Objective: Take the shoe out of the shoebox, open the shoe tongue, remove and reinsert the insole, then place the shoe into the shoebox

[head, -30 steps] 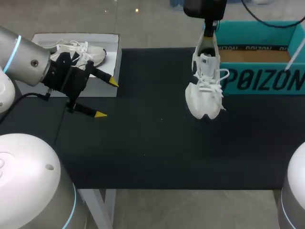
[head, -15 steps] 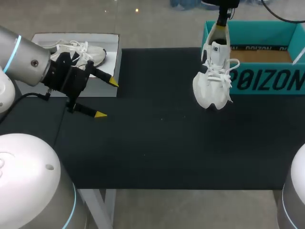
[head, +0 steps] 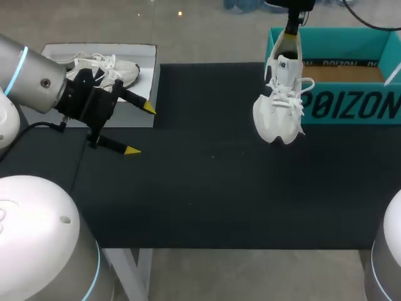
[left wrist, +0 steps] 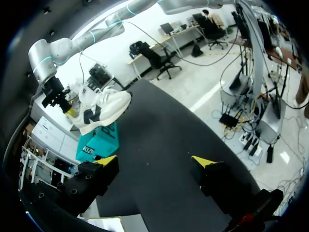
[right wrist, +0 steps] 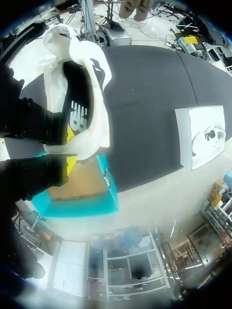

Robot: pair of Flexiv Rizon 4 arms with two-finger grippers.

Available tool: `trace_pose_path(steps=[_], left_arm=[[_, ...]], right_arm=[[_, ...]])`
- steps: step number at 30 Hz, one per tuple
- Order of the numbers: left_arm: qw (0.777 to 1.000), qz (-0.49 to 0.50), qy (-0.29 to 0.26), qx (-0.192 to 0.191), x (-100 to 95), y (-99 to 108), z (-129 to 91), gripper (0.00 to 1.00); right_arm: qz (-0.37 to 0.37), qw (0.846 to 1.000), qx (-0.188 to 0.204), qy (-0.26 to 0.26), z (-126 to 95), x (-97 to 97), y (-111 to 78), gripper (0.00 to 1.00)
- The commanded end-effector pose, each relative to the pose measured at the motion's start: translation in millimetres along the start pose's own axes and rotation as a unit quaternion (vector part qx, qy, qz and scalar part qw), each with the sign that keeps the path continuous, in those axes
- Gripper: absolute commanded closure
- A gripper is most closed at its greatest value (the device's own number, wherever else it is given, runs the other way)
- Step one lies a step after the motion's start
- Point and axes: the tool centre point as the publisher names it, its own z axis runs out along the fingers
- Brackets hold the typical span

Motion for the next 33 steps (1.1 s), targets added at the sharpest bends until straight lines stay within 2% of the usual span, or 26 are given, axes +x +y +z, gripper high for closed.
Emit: trace_pose_path(steps=[1, 5, 11, 17, 21, 23, 24, 33], left_arm=[[1.0, 0.0, 0.001, -0.002, 0.4, -1, 0, 0.0], [1.0, 0.0, 0.001, -0.002, 0.4, -1, 0, 0.0], [1.0, 0.0, 0.001, -0.002, 0.4, -1, 0, 0.0], [1.0, 0.0, 0.001, -0.002, 0.4, -1, 0, 0.0], [1.0, 0.0, 0.001, -0.002, 0.4, -1, 0, 0.0], [1.0, 0.0, 0.001, -0.002, 0.4, -1, 0, 0.0], [1.0, 0.0, 0.001, -0.002, 0.4, -1, 0, 0.0], [1.0, 0.0, 0.001, -0.002, 0.4, -1, 0, 0.0]], right_arm=[[0.027, 1.0, 0.005, 0.006, -6, -14.1, -16.2, 1.0], [0.093, 0.995, 0.035, -0.007, -8, -36.5, -47.3, 1.0], [0.173, 0.983, 0.059, -0.021, -10, -51.9, -87.5, 1.0], [0.277, 0.959, 0.053, -0.026, -12, -68.9, -122.2, 1.0], [0.336, 0.94, 0.056, -0.009, -9, -84.7, -146.8, 1.0], [0.361, 0.928, 0.084, -0.036, -6, -92.3, -160.2, 1.0], [0.359, 0.929, 0.077, -0.037, -4, -95.5, -167.3, 1.0], [0.359, 0.929, 0.077, -0.037, -4, -95.5, -167.3, 1.0]])
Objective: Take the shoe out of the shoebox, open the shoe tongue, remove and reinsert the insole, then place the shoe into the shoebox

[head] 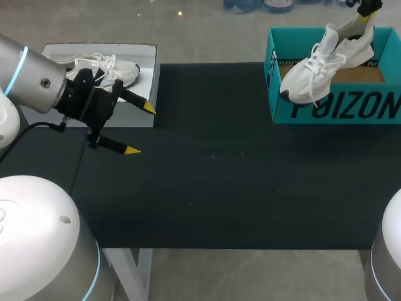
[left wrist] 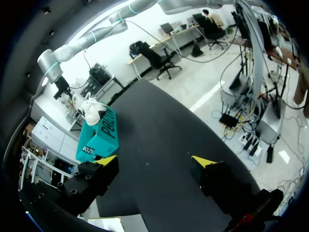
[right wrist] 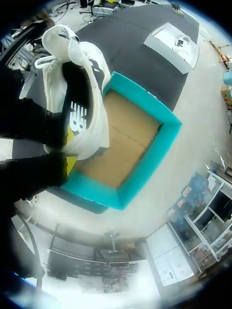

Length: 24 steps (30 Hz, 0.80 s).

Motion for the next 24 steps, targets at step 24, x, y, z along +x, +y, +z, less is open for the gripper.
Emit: trace_pose_path(steps=[24], left_arm=[[1.0, 0.0, 0.001, -0.002, 0.4, -1.0, 0.1, 0.0]], right_arm=[[0.036, 0.999, -0.002, 0.007, -6.5, -6.2, -6.3, 1.0]])
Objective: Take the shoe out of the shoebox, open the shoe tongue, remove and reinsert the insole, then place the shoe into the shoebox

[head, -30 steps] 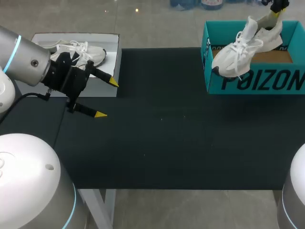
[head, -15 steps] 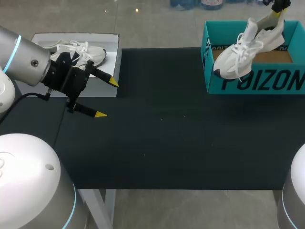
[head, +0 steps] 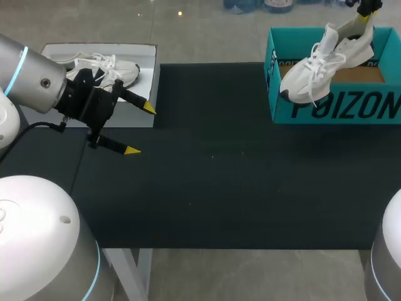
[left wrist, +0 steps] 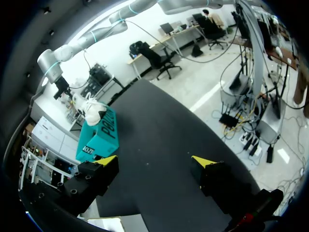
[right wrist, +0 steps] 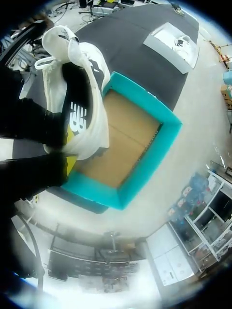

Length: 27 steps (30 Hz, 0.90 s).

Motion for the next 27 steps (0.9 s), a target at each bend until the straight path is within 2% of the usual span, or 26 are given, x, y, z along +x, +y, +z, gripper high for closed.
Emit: trace_pose_path(steps=[1, 4, 6, 8, 11, 16, 23, 27], left_arm=[[1.0, 0.0, 0.001, -0.002, 0.4, -1, 0, 0.0], [1.0, 0.0, 0.001, -0.002, 0.4, -1, 0, 0.0], [1.0, 0.0, 0.001, -0.002, 0.4, -1, 0, 0.0], [1.0, 0.0, 0.001, -0.002, 0.4, -1, 0, 0.0], [1.0, 0.0, 0.001, -0.002, 0.4, -1, 0, 0.0], [1.0, 0.0, 0.001, -0.002, 0.4, -1, 0, 0.0], [1.0, 0.0, 0.001, -0.002, 0.4, -1, 0, 0.0], [1.0, 0.0, 0.001, -0.002, 0.4, -1, 0, 0.0]], right_arm=[[0.035, 0.999, -0.003, 0.001, -7, -8.1, -8.0, 1.0], [0.083, 0.996, -0.004, -0.024, -10, -13.6, -17.9, 1.0], [0.127, 0.99, -0.002, -0.061, -7, -17.1, -23.5, 1.0], [0.168, 0.983, -0.003, -0.072, -3, -20.9, -28.7, 1.0], [0.232, 0.97, -0.001, -0.069, 4, -26.9, -34.3, 1.0], [0.322, 0.946, 0.018, -0.028, 15, -37.4, -38.6, 1.0], [0.382, 0.924, 0.036, 0.004, 23, -53.4, -40.8, 1.0], [0.396, 0.917, 0.034, 0.014, 29, -62.6, -39.1, 1.0]])
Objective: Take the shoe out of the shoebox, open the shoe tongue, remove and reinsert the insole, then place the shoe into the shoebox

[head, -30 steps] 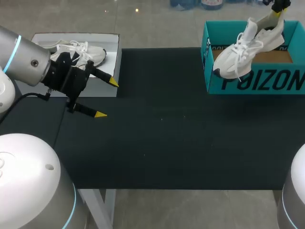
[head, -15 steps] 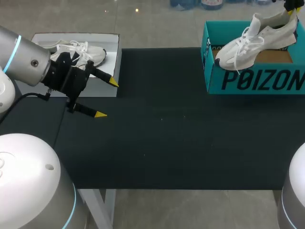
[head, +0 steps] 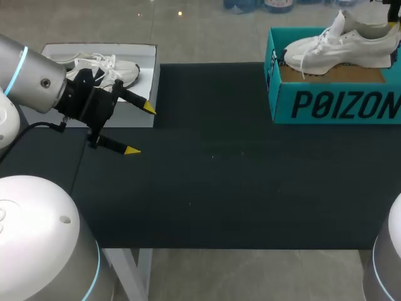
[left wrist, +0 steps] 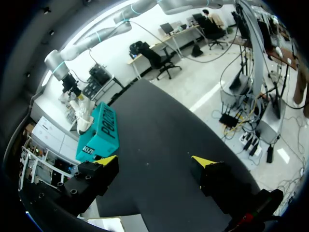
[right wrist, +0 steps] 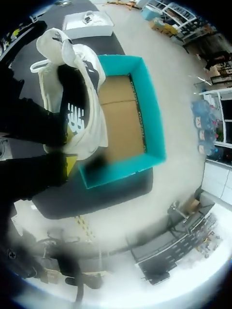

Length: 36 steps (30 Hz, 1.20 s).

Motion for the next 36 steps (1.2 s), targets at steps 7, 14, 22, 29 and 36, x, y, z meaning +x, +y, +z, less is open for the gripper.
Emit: trace_pose_path(steps=[7, 14, 22, 29, 36], left_arm=[[1.0, 0.0, 0.001, -0.002, 0.4, -1, 0, 0.0], [1.0, 0.0, 0.001, -0.002, 0.4, -1, 0, 0.0], [1.0, 0.0, 0.001, -0.002, 0.4, -1, 0, 0.0], [1.0, 0.0, 0.001, -0.002, 0.4, -1, 0, 0.0], [1.0, 0.0, 0.001, -0.002, 0.4, -1, 0, 0.0]], right_arm=[[0.029, 0.999, 0.014, 0.034, 14, -12.1, 28.4, 1.0], [0.027, 0.999, -0.004, 0.027, 23, -16.2, 27.0, 1.0], [0.025, 0.999, -0.006, 0.036, 48, -20.4, 26.3, 1.0], [0.021, 0.999, 0.0, 0.033, 64, -19.8, 20.1, 1.0], [0.026, 0.999, 0.002, 0.036, 74, -19.3, 18.0, 1.0]])
